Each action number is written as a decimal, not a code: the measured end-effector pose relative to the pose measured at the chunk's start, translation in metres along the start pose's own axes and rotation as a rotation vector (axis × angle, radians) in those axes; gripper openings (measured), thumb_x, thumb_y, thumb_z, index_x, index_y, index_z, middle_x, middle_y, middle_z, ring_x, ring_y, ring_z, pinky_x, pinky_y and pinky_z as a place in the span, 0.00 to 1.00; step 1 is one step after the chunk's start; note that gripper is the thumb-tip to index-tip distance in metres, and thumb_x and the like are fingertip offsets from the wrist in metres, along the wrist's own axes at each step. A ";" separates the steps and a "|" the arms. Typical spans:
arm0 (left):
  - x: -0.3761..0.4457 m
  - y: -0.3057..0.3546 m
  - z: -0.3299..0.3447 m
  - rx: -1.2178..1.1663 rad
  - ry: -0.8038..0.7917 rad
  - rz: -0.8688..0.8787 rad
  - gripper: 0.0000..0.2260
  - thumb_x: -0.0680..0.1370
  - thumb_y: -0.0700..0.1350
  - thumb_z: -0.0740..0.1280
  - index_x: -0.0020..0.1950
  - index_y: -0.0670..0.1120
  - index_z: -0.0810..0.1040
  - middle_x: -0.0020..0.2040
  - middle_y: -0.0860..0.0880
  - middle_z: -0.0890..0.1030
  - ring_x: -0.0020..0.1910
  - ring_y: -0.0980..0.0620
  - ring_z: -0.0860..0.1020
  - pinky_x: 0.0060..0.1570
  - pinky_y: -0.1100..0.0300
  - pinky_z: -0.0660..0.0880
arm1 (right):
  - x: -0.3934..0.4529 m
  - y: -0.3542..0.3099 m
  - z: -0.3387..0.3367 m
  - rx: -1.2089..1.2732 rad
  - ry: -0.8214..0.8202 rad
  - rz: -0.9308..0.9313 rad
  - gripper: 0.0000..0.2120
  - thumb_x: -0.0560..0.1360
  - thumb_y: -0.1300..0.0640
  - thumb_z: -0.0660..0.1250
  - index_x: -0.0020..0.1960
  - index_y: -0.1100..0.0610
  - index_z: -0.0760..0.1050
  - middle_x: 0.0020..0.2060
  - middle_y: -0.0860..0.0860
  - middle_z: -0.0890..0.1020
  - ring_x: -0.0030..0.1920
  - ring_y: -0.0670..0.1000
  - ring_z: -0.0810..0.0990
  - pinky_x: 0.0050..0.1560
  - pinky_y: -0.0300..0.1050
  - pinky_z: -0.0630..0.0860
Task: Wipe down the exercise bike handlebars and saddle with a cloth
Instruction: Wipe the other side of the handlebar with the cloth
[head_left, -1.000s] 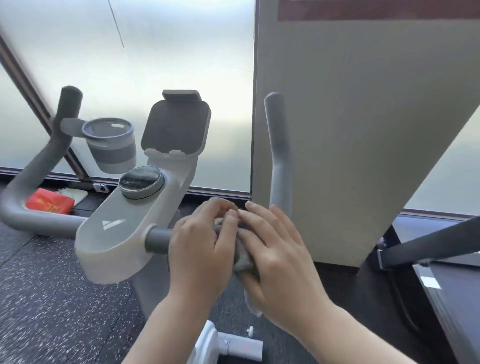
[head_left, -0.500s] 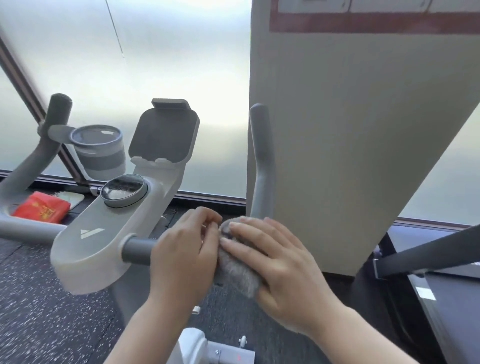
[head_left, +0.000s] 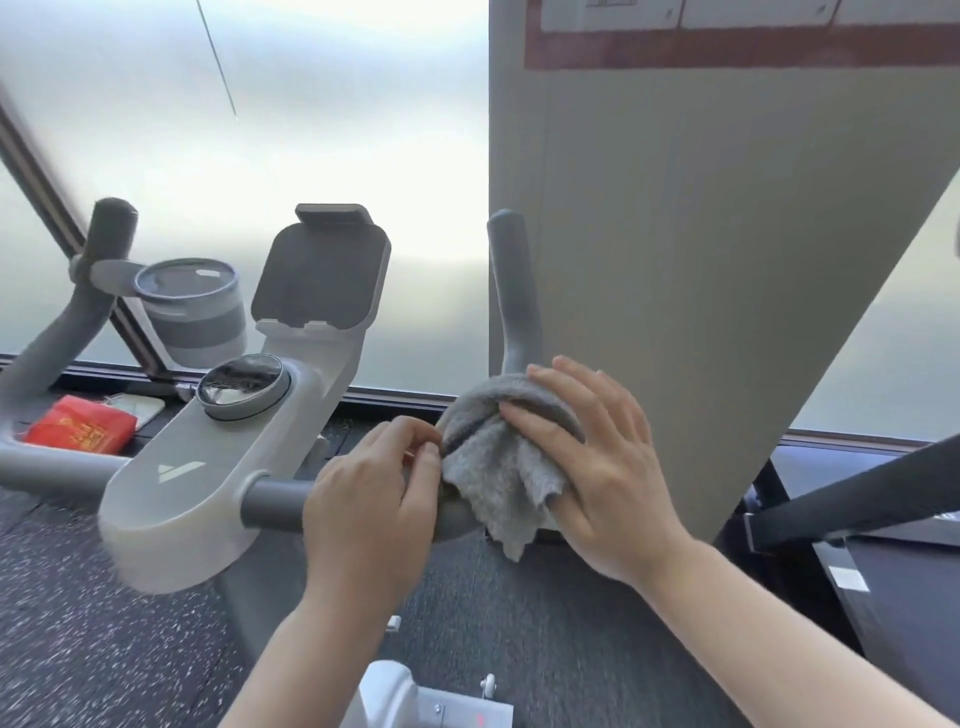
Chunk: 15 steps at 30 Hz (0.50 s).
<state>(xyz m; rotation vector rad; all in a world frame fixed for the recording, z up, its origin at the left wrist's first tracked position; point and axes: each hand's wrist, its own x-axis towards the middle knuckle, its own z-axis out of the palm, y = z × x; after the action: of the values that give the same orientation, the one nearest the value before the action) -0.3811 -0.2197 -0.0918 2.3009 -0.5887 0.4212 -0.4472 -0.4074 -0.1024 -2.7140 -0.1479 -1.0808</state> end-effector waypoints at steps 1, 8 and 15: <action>0.000 0.000 0.000 0.000 0.005 0.003 0.09 0.75 0.51 0.58 0.47 0.54 0.78 0.42 0.59 0.79 0.41 0.53 0.76 0.41 0.57 0.63 | -0.006 -0.009 -0.002 0.015 -0.018 0.049 0.27 0.67 0.57 0.61 0.66 0.54 0.76 0.66 0.50 0.72 0.69 0.54 0.67 0.70 0.50 0.60; 0.002 0.005 0.002 -0.003 0.019 -0.021 0.09 0.74 0.51 0.58 0.45 0.55 0.78 0.38 0.62 0.76 0.37 0.57 0.70 0.40 0.58 0.60 | -0.013 -0.061 0.002 0.712 0.100 0.595 0.15 0.71 0.49 0.60 0.57 0.43 0.71 0.57 0.39 0.69 0.61 0.42 0.71 0.60 0.37 0.69; 0.001 0.006 0.006 0.089 0.019 -0.026 0.07 0.74 0.51 0.60 0.45 0.55 0.78 0.40 0.58 0.81 0.38 0.53 0.76 0.39 0.59 0.59 | 0.040 -0.065 0.027 0.405 -0.066 0.662 0.37 0.79 0.52 0.62 0.78 0.55 0.41 0.77 0.53 0.46 0.71 0.57 0.64 0.66 0.46 0.67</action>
<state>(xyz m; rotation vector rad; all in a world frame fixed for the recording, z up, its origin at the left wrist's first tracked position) -0.3826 -0.2284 -0.0919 2.3833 -0.5404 0.4652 -0.4114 -0.3372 -0.0837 -2.1771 0.4433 -0.6711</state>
